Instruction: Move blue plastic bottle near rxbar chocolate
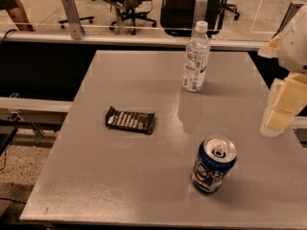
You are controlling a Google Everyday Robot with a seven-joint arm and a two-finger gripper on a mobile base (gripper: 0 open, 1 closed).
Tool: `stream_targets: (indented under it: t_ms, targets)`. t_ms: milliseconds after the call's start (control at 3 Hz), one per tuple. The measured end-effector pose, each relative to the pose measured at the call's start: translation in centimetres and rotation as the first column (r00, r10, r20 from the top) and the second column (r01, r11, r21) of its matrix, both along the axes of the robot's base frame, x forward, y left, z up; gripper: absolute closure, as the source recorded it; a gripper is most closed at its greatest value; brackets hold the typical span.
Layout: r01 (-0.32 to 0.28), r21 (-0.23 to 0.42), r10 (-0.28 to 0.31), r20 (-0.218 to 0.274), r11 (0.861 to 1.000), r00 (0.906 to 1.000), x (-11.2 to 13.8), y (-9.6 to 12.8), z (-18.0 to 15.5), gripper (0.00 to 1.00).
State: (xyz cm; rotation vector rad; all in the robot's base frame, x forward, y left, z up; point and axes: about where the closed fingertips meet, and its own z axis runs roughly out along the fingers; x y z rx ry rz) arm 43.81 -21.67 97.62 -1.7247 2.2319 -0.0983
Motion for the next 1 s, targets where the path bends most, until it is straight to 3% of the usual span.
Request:
stream_targets:
  t_ms: [333, 667, 1000]
  targets:
    - [0.0, 0.0, 0.0, 0.0, 1.0, 1.0, 0.0, 0.0, 0.0, 0.0]
    - [-0.008, 0.021, 0.007, 0.027, 1.0, 0.9996, 2.1, 0.3, 0.2, 0.0]
    - [-0.002, 0.081, -0.003, 0.064, 0.997, 0.9979, 5.4, 0.7, 0.3, 0.0]
